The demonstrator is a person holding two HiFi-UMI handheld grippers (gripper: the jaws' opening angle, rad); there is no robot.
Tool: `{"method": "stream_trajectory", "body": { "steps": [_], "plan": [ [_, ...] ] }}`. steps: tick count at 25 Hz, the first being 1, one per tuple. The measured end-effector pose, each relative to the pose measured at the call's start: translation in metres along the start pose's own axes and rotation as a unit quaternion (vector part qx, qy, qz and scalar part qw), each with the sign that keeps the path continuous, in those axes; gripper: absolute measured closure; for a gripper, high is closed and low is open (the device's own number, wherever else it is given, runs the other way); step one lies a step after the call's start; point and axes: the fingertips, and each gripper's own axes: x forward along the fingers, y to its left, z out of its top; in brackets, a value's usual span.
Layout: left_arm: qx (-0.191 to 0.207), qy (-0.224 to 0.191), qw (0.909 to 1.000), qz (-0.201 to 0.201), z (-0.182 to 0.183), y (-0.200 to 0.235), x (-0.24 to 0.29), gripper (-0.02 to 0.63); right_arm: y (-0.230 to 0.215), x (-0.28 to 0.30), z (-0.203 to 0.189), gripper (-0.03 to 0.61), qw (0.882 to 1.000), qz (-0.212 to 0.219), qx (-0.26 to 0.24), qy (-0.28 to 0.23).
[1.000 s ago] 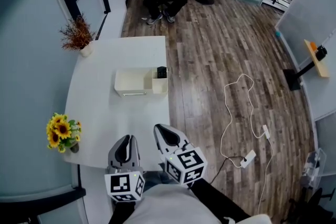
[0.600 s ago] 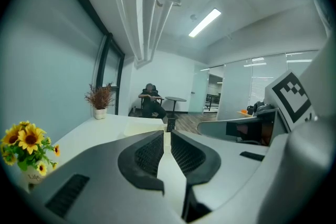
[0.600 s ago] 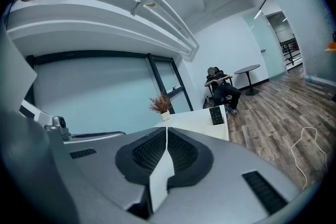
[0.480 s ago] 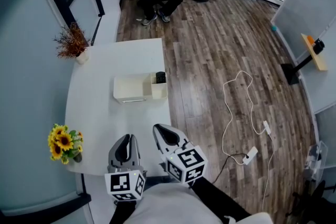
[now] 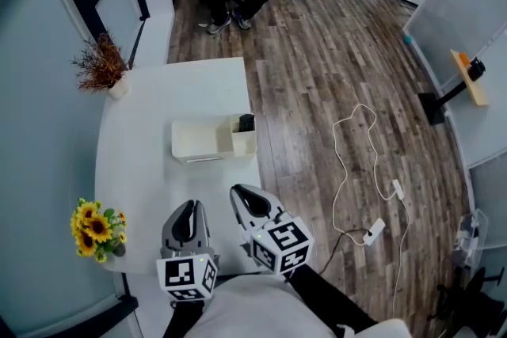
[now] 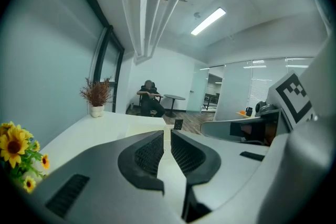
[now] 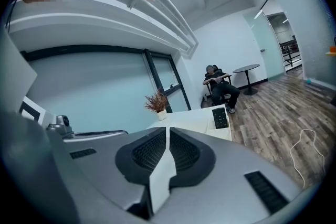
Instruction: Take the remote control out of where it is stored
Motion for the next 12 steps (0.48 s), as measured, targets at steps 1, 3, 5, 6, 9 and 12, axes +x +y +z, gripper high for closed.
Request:
{"method": "stream_trajectory", "body": {
  "steps": [1, 3, 5, 6, 9, 12],
  "plan": [
    [-0.001, 0.001, 1.0000, -0.002, 0.000, 0.002, 0.003, 0.566, -0.001, 0.004, 0.001, 0.571, 1.000, -0.002, 0.000, 0.000],
    [-0.001, 0.002, 1.0000, -0.004, 0.002, 0.007, 0.010, 0.566, -0.003, 0.012, 0.003, 0.571, 1.000, -0.005, -0.001, 0.000],
    [-0.003, 0.004, 1.0000, -0.006, 0.002, 0.012, 0.016, 0.566, -0.007, 0.018, 0.007, 0.571, 1.000, -0.009, 0.000, -0.001],
    [-0.003, 0.005, 1.0000, -0.007, 0.002, 0.014, 0.019, 0.566, -0.009, 0.021, 0.009, 0.571, 1.000, -0.012, 0.001, -0.002],
    [-0.001, 0.011, 0.9999, -0.010, 0.003, 0.019, 0.028, 0.566, -0.020, 0.029, 0.015, 0.571, 1.000, -0.021, 0.000, -0.006],
    [0.000, 0.016, 0.9998, -0.012, 0.004, 0.025, 0.036, 0.566, -0.031, 0.036, 0.022, 0.571, 0.999, -0.034, -0.003, -0.008]
  ]
}}
